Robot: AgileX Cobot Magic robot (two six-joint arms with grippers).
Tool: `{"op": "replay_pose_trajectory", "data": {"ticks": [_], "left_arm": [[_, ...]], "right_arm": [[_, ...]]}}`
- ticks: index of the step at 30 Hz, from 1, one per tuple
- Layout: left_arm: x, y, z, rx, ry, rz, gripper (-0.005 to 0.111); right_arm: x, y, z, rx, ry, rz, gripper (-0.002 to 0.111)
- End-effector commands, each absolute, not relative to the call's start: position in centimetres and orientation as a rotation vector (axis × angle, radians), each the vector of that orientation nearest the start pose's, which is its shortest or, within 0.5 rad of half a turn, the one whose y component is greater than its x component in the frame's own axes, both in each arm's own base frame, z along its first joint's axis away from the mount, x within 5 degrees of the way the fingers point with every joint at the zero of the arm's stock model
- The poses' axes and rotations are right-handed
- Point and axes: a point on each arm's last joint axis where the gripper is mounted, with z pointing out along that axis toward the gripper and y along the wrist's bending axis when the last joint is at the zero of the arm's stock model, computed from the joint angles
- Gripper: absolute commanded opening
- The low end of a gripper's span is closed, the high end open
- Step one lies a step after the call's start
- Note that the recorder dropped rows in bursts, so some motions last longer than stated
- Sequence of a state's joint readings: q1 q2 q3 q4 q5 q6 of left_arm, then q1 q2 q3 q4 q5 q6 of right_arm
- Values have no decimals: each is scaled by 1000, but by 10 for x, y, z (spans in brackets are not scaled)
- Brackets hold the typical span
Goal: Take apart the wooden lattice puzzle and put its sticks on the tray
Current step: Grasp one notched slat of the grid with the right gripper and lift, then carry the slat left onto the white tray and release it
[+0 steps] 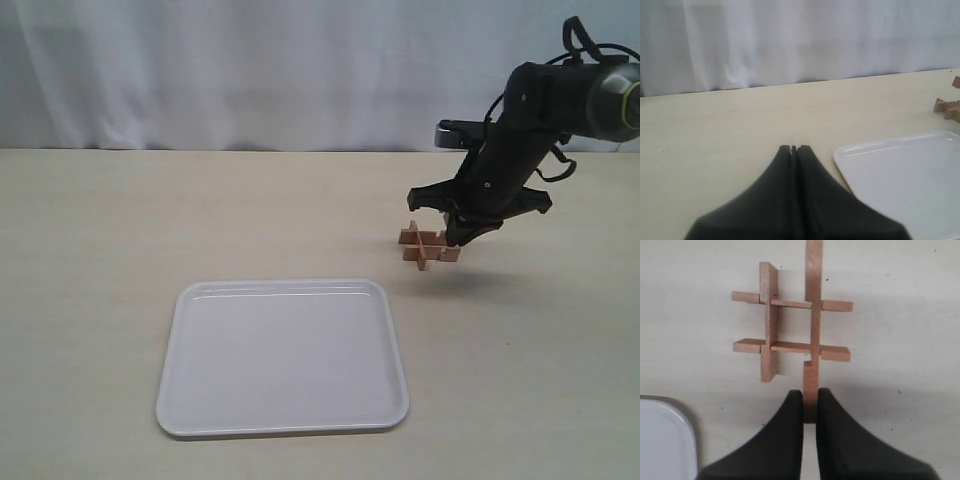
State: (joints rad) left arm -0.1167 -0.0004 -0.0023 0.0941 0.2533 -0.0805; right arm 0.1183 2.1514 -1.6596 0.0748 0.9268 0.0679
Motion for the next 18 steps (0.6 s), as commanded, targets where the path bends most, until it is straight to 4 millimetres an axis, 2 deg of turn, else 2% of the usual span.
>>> {"op": "replay_pose_trajectory", "data": {"ticks": [1, 10, 13, 18], "left_arm": [[55, -4, 191, 91, 1723, -62, 0], [55, -4, 191, 91, 1723, -62, 0], [55, -4, 191, 91, 1723, -62, 0], [55, -4, 191, 91, 1723, -62, 0]], "right_arm": [[439, 57, 185, -33, 2915, 115, 4], [427, 56, 197, -83, 2969, 108, 4], [420, 59, 203, -159, 2958, 101, 4], [407, 77, 211, -293, 2923, 102, 4]]}}
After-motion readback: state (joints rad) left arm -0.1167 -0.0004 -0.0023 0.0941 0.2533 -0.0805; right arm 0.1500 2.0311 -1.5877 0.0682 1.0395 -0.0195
